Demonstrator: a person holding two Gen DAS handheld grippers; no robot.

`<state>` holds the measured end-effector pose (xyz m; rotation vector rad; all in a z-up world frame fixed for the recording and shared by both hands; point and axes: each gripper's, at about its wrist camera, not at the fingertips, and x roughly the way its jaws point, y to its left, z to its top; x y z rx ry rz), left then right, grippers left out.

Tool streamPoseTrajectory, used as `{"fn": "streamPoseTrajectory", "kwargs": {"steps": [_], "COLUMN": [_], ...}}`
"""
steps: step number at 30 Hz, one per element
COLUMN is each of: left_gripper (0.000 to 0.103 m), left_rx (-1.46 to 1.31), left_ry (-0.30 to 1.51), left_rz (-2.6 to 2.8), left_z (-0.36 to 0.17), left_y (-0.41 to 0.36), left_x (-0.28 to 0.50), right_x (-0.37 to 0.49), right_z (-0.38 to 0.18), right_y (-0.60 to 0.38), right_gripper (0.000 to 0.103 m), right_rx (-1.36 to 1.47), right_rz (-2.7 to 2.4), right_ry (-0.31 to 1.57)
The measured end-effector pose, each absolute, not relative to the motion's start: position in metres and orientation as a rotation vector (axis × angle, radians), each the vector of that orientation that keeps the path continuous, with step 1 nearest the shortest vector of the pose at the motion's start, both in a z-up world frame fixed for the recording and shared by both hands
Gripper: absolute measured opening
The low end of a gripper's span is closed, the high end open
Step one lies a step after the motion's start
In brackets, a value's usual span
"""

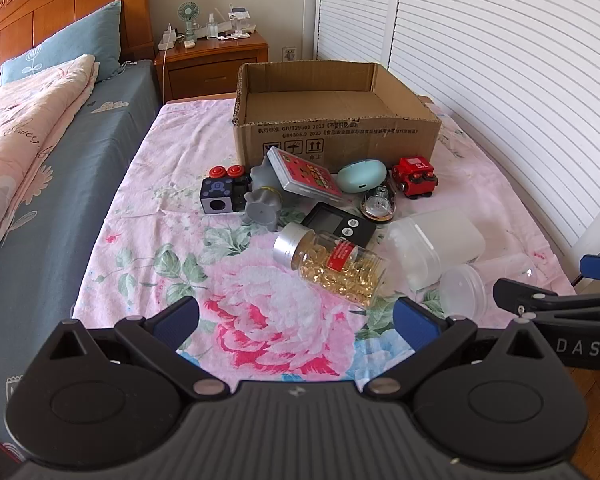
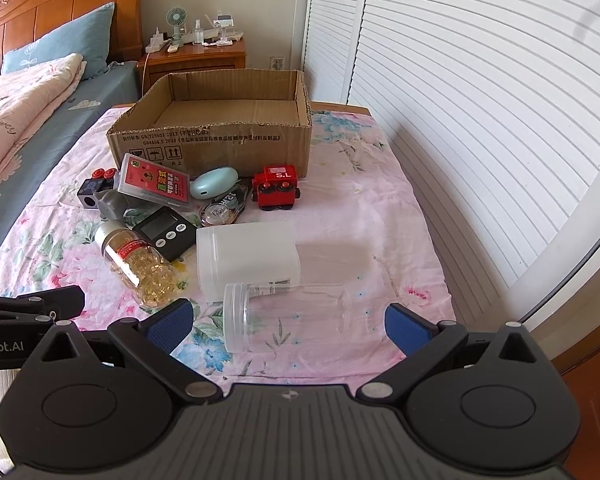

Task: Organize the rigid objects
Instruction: 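Move the left tool toward the capsule jar while the right tool approaches the clear jar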

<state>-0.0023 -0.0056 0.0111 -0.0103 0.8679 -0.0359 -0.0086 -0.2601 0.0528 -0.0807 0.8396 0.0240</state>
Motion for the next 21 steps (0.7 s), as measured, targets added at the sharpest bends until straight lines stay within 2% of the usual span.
{"fn": "streamPoseTrajectory", "kwargs": {"steps": [21], "left_gripper": [0.102], "left_rx": [0.010], "left_ry": [0.858], "left_rz": [-0.071], "left_z": [0.0113], "left_y": [-0.0067], "left_x": [0.0014], "right_x": [-0.0057], "right_z": [0.0525], "right_y": [-0.2621], "right_gripper": [0.103], "right_rx": [-0.088], "right_rz": [0.030], "right_ry": [0.825]}}
